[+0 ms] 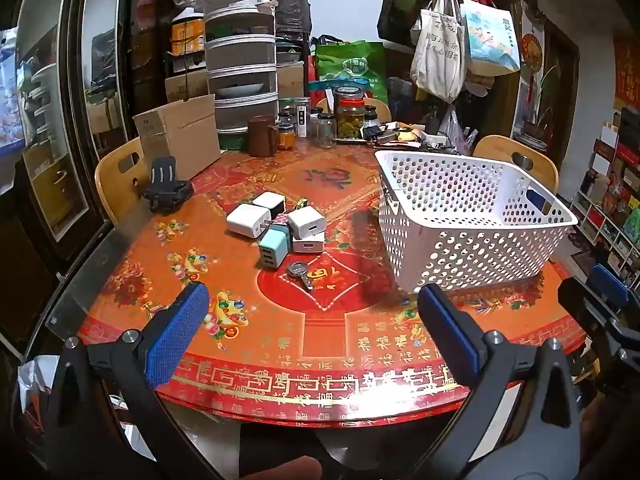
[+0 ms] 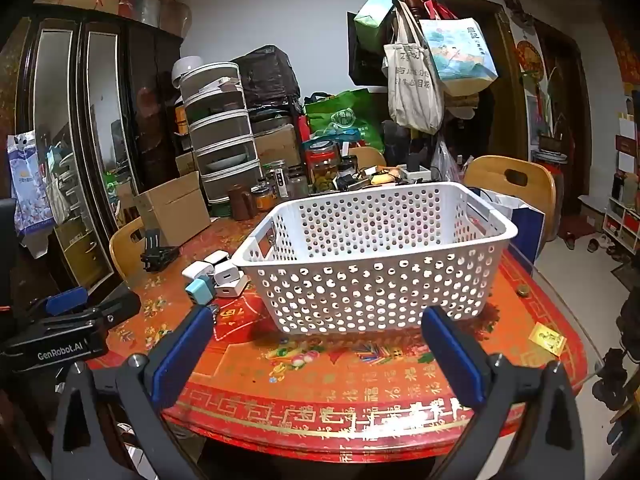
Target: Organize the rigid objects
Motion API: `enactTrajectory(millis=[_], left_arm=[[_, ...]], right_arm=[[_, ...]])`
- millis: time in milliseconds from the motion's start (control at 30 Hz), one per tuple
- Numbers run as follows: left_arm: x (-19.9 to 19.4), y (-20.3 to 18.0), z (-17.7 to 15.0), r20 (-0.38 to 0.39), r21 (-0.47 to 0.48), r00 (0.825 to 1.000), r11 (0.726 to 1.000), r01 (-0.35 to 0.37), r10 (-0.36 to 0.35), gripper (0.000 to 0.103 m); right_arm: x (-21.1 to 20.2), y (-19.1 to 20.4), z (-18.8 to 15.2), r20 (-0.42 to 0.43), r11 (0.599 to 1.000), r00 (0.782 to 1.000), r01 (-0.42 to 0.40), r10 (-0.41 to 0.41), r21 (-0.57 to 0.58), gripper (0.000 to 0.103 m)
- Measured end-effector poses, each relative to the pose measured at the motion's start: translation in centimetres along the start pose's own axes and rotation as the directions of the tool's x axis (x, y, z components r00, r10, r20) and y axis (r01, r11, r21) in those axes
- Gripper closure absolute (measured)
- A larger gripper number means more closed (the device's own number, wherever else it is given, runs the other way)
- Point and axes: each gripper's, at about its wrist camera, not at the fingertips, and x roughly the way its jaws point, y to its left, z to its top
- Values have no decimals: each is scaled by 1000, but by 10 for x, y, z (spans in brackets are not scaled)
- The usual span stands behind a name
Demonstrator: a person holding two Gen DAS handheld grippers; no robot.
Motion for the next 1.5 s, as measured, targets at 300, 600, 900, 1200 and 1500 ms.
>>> enactTrajectory(millis=[300, 600, 900, 1200, 1500], left_arm=[[0, -1, 8, -20, -1, 1000, 1000, 2, -2, 0], [3, -1, 4, -20, 3, 1000, 1000, 3, -3, 0], [3, 0, 4, -22, 3, 1000, 1000, 4, -4, 0], [6, 4, 2, -29, -9, 1000, 1000, -4, 4, 0], [8, 6, 2, -34, -7, 999, 1000, -4, 4, 0]], right_arm=[[4, 0, 3, 3, 1000, 1000, 3, -3, -1, 0], [-1, 7, 1, 17, 1000, 1000, -3, 3, -20, 0], [-5, 6, 1, 24, 999, 1000, -14, 15, -31, 0], [-4, 9, 0, 28, 999, 999, -18, 19, -40, 0], [-4, 12, -1, 27, 999, 999, -21, 22, -49, 0]])
